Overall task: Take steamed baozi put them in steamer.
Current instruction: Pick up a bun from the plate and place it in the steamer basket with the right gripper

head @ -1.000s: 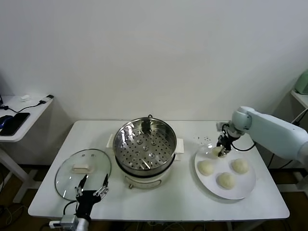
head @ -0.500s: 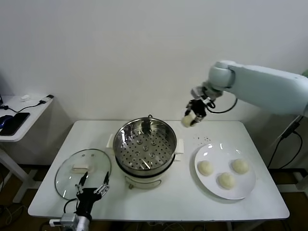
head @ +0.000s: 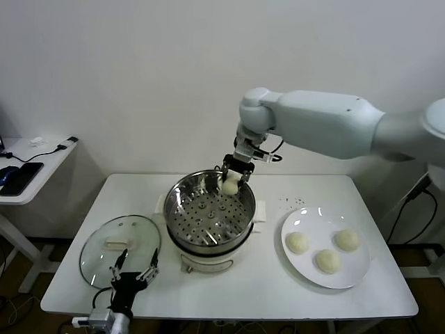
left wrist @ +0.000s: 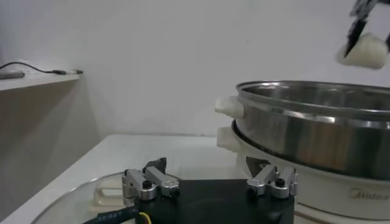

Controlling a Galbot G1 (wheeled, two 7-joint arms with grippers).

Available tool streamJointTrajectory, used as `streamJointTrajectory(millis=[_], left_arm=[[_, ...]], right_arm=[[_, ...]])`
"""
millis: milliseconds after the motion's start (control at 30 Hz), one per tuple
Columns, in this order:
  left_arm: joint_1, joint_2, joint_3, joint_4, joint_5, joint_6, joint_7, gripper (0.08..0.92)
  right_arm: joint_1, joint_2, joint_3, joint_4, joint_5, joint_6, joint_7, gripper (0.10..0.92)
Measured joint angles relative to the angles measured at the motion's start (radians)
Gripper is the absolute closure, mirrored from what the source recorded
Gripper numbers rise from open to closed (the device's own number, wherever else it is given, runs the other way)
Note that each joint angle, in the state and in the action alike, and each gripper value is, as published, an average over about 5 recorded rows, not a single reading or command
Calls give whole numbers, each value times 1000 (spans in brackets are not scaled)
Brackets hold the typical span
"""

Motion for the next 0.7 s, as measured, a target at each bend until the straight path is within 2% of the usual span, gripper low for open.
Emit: streamJointTrajectory(millis=[233, 533, 633, 700], left_arm=[[-5, 0, 1, 8, 0, -2, -3, 177], [-6, 2, 4, 18, 0, -9, -7, 177], [-7, 2, 8, 18, 0, -10, -8, 177], [-8, 2, 9, 18, 0, -10, -8, 177]], right_arm=[[-109, 95, 79, -183, -118, 112, 21, 540], [-196, 193, 139, -367, -188, 182, 36, 530], [-212, 210, 148, -402, -197, 190, 44, 490], [-218, 219, 152, -418, -201, 191, 48, 435]])
